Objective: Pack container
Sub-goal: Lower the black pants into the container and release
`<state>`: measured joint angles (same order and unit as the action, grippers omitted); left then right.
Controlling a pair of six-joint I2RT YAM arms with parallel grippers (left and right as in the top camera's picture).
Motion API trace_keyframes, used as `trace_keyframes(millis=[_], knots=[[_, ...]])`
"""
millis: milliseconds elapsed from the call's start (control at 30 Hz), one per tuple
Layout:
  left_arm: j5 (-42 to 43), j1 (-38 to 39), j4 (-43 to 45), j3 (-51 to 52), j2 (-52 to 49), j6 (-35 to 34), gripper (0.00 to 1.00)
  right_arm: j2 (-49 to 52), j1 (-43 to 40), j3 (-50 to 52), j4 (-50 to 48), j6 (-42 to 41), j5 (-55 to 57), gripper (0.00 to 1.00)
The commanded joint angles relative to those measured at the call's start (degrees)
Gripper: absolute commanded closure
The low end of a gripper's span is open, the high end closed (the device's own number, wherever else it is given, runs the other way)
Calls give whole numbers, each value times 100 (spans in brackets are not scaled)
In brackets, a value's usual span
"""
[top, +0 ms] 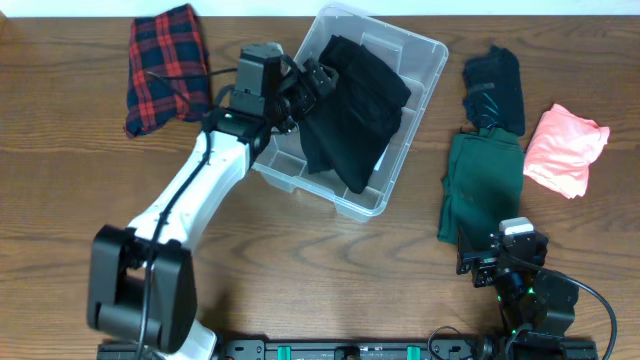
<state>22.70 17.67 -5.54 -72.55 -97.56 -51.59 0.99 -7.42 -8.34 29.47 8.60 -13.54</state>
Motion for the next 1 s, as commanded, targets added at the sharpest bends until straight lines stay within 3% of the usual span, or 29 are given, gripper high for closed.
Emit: trace_keyframes(millis=[0,200,400,533,700,867,933,967], knots=[[59,-11,105,-109,734,852,2,-20,35,20,4,4,-39,1],[-850,142,-531,-109,1290,2446,2,-20,35,20,4,4,-39,1],[-1108,302,-1003,-109,1231,3707,2,-20,35,20,4,4,-39,1],[-1832,304,-1534,-107,997,3805,2,-20,35,20,4,4,-39,1],[-1886,201,-1508,-107,962,3807,2,-20,35,20,4,4,-39,1],[-1827,323,-1427,-107,723,3810,33,-20,35,20,4,4,-39,1],[-1845,402,-1410,-107,457,3923,51,-20,35,20,4,4,-39,1],[-1921,439,-1397,-107,306,3980,53,-20,35,20,4,4,-39,1]])
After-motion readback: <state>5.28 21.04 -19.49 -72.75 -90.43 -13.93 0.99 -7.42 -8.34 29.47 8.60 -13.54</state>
